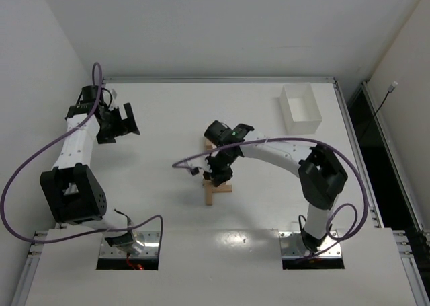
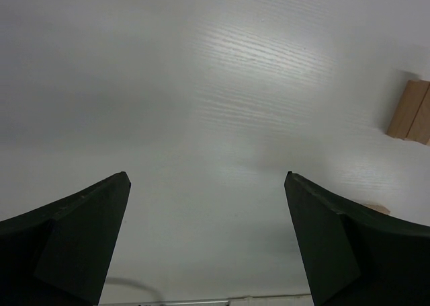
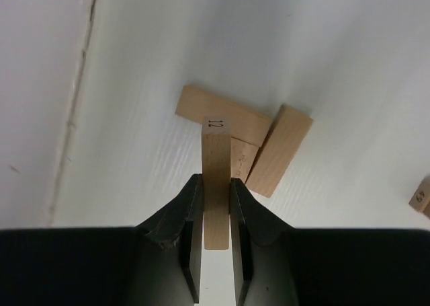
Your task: Build the wood block tower
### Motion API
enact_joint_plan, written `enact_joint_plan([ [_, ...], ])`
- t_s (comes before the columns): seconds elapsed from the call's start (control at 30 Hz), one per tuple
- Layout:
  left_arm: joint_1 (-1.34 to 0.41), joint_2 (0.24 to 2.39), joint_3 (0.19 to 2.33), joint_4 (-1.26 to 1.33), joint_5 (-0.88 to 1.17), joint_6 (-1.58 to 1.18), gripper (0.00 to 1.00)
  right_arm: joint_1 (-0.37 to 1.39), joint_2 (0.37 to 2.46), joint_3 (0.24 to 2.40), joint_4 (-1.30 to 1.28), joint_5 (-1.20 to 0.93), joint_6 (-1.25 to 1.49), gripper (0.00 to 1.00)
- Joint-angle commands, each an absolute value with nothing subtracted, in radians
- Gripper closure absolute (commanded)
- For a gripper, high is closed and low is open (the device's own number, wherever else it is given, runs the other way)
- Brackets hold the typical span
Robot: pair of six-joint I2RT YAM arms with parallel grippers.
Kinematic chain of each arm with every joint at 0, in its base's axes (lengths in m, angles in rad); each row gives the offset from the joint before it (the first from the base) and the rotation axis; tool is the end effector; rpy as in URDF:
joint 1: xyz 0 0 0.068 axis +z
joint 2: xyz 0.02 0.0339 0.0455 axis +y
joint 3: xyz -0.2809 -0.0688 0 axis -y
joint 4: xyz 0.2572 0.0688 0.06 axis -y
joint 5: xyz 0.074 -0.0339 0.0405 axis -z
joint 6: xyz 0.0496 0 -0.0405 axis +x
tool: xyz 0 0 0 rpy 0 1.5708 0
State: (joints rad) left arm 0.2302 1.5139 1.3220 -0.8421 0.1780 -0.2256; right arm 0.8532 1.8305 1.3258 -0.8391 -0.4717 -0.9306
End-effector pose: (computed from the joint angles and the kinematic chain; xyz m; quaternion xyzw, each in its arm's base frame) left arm 0.3240 0.0669 0.2982 -0.1940 0.9409 -0.0851 0.2643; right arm 0.2282 0.2957 0.1980 -0.7685 0.5860 0.2277 0.1190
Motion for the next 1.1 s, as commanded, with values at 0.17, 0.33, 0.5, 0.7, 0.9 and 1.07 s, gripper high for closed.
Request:
enact_joint_plan([
  [0.17, 0.242, 1.411, 1.29, -0.831, 0.256, -0.213, 0.01, 0.547, 1.953, 1.411, -0.812, -0.854, -0.239, 1.0],
  [0.33, 0.242, 1.378, 1.272, -0.822, 0.281, -0.204, 0.01, 0.42, 1.974, 1.298, -0.625, -0.867, 0.032, 1.0],
  [0.5, 0.22, 1.338, 1.235, -0.831, 0.379, -0.161, 0.01, 0.371, 2.019, 1.264, -0.485, -0.975, 0.234, 1.0],
  [0.7, 0.152, 1.264, 1.201, -0.841, 0.344, -0.13, 0.01, 0.341, 2.08, 1.264, -0.35, -1.022, 0.432, 1.0],
  [0.9, 0.103, 1.22, 1.213, -0.879, 0.41, -0.132, 0.01, 0.319, 2.108, 1.307, -0.281, -1.026, 0.541, 1.0],
  [1.07, -0.029, 1.144, 1.152, -0.859, 0.425, -0.196, 0.03, 0.319, 1.979, 1.246, -0.054, -0.947, 0.774, 1.0],
])
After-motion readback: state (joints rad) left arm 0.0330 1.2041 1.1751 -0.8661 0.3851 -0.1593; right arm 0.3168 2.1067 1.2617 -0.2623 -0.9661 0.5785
